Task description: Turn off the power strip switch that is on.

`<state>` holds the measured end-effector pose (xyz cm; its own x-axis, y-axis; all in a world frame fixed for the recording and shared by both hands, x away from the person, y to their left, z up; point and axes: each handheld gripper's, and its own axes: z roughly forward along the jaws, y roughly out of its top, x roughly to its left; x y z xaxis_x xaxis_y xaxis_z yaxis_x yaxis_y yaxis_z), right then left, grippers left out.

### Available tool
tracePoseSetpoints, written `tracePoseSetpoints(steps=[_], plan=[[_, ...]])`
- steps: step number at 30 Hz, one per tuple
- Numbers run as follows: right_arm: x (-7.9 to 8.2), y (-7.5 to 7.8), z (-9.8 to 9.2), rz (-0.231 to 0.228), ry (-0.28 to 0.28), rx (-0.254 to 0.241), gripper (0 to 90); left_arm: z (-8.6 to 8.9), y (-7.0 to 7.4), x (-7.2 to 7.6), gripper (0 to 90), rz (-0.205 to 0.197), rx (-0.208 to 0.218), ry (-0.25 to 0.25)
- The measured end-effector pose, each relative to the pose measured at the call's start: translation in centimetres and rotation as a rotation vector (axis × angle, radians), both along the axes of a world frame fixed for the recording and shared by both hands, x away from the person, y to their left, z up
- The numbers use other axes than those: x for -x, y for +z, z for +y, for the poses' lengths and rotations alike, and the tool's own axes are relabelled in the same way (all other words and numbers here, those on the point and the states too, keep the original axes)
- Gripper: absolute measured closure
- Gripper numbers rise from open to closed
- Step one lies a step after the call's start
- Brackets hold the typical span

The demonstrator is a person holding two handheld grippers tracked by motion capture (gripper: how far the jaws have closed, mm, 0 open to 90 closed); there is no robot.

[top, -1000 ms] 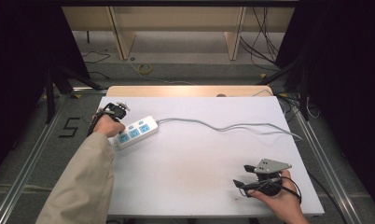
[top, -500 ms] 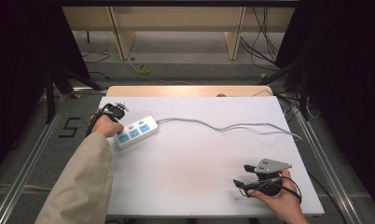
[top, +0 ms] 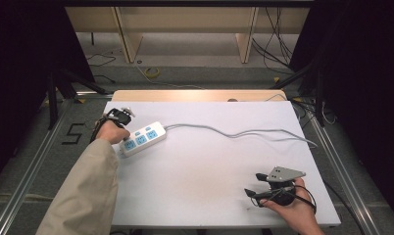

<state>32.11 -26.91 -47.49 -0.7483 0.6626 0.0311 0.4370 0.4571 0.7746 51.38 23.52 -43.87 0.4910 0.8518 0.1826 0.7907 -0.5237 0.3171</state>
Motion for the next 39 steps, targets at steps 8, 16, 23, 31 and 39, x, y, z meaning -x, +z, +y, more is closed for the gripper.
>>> tracePoseSetpoints(steps=[8, 16, 23, 31, 39], plan=[[0.02, -0.01, 0.03, 0.004, 0.000, 0.001, 30.0, -0.05, -0.02, -0.04, 89.8, -0.001, -0.002, -0.005], [0.01, -0.02, 0.05, 0.003, 0.003, 0.002, 29.9, -0.15, -0.06, -0.03, 89.7, 0.001, -0.033, -0.025], [-0.07, -0.08, 0.04, 0.004, 0.001, 0.003, 29.9, -0.42, -0.04, 0.05, 89.8, -0.022, -0.020, -0.037], [-0.01, -0.03, 0.04, 0.005, 0.001, 0.003, 29.9, -0.62, -0.12, 0.05, 89.7, -0.032, -0.006, -0.030], [0.01, 0.00, -0.02, 0.003, 0.000, 0.003, 30.0, -0.52, -0.10, 0.01, 89.8, -0.028, -0.005, -0.028]])
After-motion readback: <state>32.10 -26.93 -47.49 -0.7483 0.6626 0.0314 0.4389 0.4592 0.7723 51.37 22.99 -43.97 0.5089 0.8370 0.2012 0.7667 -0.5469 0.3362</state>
